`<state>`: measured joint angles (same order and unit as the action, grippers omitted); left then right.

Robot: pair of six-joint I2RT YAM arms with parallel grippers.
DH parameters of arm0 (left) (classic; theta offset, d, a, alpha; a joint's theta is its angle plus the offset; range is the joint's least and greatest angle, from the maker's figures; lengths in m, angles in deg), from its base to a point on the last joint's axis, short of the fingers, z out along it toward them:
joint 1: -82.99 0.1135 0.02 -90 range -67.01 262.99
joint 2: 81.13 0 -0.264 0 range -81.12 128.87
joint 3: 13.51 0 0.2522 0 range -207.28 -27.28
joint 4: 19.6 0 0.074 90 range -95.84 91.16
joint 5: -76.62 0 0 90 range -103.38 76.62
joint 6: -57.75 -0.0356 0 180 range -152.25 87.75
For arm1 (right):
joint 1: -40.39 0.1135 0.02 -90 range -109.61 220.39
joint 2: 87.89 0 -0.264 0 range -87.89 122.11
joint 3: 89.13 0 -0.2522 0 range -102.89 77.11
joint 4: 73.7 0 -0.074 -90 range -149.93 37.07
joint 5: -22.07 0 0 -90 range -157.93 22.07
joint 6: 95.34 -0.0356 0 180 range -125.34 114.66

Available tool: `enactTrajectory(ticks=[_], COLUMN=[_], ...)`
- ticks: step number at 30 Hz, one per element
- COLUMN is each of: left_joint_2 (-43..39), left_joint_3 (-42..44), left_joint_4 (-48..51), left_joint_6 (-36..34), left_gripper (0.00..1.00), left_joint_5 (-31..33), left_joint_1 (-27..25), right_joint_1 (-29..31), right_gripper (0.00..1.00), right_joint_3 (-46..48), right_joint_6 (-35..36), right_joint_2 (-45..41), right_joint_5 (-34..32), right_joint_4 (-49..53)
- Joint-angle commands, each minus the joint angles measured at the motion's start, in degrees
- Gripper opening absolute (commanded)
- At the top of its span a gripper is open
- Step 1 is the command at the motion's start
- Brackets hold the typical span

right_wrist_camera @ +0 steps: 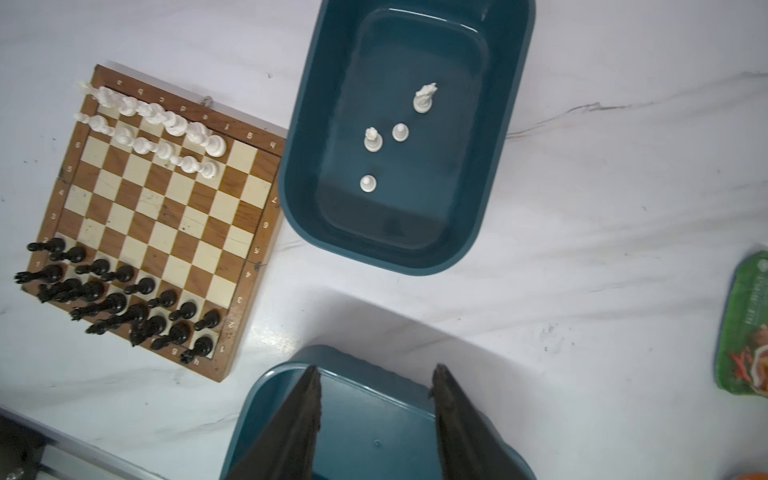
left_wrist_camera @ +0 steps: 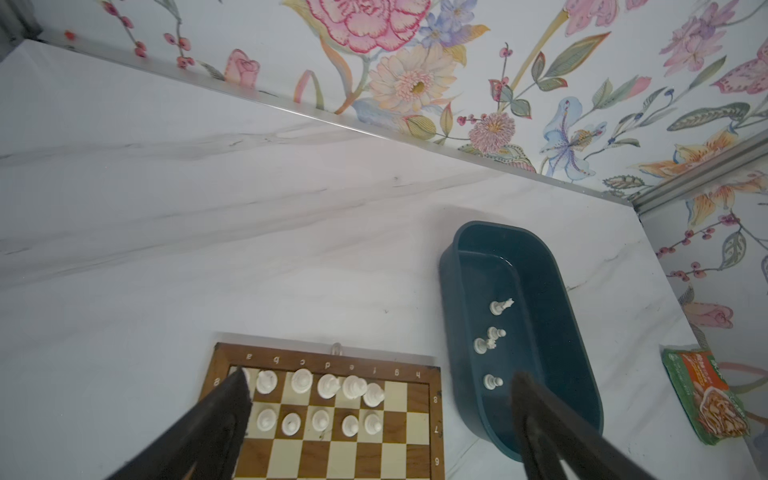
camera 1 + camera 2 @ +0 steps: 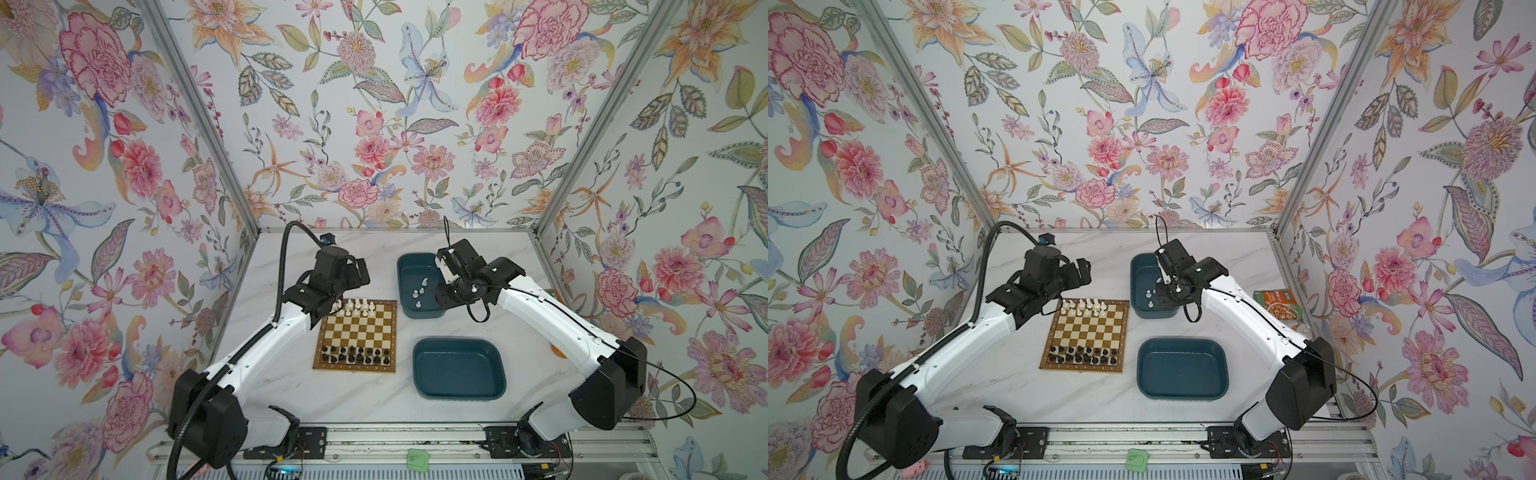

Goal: Set up the chess pieces on the board
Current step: 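Swing the right gripper toward the farther tub while the left arm reaches there too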

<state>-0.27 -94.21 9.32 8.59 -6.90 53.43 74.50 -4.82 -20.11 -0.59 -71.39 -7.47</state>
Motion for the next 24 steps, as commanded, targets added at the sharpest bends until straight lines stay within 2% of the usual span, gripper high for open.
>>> enactTrajectory(ticks=[1,5,7,8,9,13,18,24], left_joint_2=[7.07,15.38,18.27,19.40,20.94,28.16,38.57,47.13], left_joint_3=[-9.32,-18.03,-20.48,-21.35,-22.69,-30.76,-44.10,-53.64], left_joint_4=[0.59,4.43,5.14,5.27,5.60,8.21,12.37,14.20], left_joint_6=[-4.13,-5.92,-6.65,-7.14,-7.86,-13.04,-20.12,-24.84], left_gripper=[0.98,0.98,0.98,0.98,0.98,0.98,0.98,0.94], left_joint_5=[1.86,2.92,3.13,3.31,3.52,3.57,3.70,0.02], left_joint_1=[-3.96,-6.50,-6.99,-7.22,-7.27,-7.24,-7.18,-7.24], right_joint_1=[-4.50,-8.74,-10.05,-10.33,-10.50,-11.51,-11.27,-10.72], right_gripper=[0.56,0.63,0.71,0.80,1.00,0.99,0.99,0.99], right_joint_3=[2.49,4.31,5.55,5.97,6.28,5.66,-1.51,-4.89], right_joint_6=[3.17,4.27,4.35,4.19,3.90,0.59,-6.16,-11.90], right_joint_2=[-2.81,-4.11,-5.25,-5.62,-5.83,-4.02,2.20,6.50], right_joint_5=[3.29,6.22,7.43,7.59,7.68,6.68,4.25,-0.47], right_joint_4=[-0.39,-0.74,-0.73,-0.78,-0.72,-0.77,2.15,2.39])
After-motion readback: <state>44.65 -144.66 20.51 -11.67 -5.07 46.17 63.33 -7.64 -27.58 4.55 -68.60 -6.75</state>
